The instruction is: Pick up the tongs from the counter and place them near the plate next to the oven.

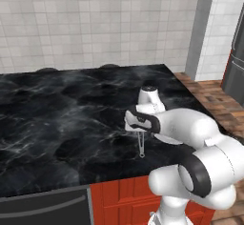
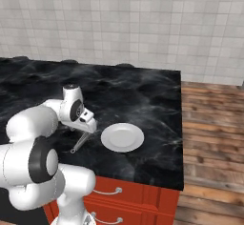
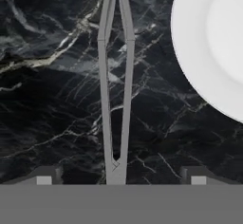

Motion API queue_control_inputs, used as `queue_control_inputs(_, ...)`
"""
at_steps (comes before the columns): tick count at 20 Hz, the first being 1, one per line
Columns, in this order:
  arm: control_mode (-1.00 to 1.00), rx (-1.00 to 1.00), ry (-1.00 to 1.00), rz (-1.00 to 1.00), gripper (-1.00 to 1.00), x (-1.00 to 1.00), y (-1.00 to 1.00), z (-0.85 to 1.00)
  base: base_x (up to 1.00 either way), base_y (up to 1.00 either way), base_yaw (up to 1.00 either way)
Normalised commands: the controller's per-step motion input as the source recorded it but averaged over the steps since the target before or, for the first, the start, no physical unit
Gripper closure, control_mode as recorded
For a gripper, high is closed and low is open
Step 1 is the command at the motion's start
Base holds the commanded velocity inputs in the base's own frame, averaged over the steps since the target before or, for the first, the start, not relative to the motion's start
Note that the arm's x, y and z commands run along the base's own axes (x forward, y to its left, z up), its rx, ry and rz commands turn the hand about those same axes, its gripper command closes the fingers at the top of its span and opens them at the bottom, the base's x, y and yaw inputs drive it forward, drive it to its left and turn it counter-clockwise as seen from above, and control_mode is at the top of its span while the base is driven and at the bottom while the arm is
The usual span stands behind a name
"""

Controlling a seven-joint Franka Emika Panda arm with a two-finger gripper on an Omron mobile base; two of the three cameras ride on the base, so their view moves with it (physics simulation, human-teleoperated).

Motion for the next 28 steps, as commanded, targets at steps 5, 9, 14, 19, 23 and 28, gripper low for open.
queue_control_inputs(5, -1.00, 0.00, 0.00, 0.00, -1.00, -0.17, -0.11, 0.68, 0.00, 0.00, 0.00)
queue_control_inputs(9, -1.00, 0.00, 0.00, 0.00, -1.00, -0.23, -0.16, 0.55, 0.00, 0.00, 0.00)
queue_control_inputs(14, -1.00, 0.00, -0.09, 0.00, -1.00, -0.51, -0.20, 0.52, 0.00, 0.00, 0.00)
queue_control_inputs(19, -1.00, 0.00, -0.16, 0.00, -1.00, -0.74, -0.13, 0.43, 0.00, 0.00, 0.00)
queue_control_inputs(23, -1.00, 0.00, -0.11, 0.00, -1.00, -0.77, -0.01, 0.17, 0.00, 0.00, 0.00)
queue_control_inputs(28, -1.00, 0.00, -0.06, 0.00, -1.00, -0.70, 0.00, 0.10, 0.00, 0.00, 0.00)
